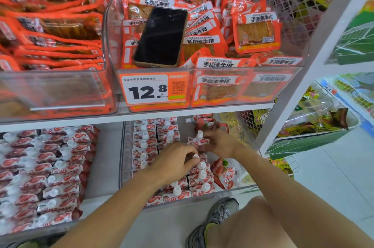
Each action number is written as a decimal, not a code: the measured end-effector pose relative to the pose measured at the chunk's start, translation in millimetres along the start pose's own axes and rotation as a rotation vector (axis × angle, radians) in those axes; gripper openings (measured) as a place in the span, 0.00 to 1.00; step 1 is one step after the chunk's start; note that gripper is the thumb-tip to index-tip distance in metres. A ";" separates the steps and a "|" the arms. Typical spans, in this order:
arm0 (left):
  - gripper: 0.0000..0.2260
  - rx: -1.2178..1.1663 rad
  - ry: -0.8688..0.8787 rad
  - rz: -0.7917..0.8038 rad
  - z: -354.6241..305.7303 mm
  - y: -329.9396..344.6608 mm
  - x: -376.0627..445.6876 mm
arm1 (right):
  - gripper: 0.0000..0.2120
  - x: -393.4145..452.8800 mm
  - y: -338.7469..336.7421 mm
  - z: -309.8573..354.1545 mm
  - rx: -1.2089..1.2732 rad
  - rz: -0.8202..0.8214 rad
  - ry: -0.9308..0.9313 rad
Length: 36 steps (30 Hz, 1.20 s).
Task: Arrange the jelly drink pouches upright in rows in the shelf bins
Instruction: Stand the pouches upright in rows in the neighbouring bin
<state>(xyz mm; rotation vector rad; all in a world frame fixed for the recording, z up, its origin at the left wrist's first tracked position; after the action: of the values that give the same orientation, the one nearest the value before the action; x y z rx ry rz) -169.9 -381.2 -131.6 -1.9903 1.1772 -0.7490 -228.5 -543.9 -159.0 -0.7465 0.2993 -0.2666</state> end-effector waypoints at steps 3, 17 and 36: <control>0.10 -0.033 -0.021 -0.139 6.0 -2.7 -8.2 | 0.09 -0.7 2.9 6.8 0.004 -0.019 -0.034; 0.14 0.155 -0.061 0.011 -4.7 -2.4 15.9 | 0.21 9.6 -14.6 13.8 -0.212 0.047 0.057; 0.14 0.032 -0.116 -0.088 7.4 5.3 8.3 | 0.18 24.0 -32.7 18.2 -0.408 -0.339 -0.026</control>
<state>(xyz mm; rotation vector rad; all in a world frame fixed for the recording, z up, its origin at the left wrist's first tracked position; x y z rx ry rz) -163.5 -388.5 -139.2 -2.0410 1.0096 -0.6827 -204.1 -563.8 -127.6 -1.2058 0.2021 -0.5254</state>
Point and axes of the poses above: each hand's wrist, its own x-axis towards the middle knuckle, its own y-axis out of the palm, z = x × y, the point moved 5 cm from there along x, towards the middle knuckle, and after that the axes turned 7 degrees about -z, right-handed, at the moved point
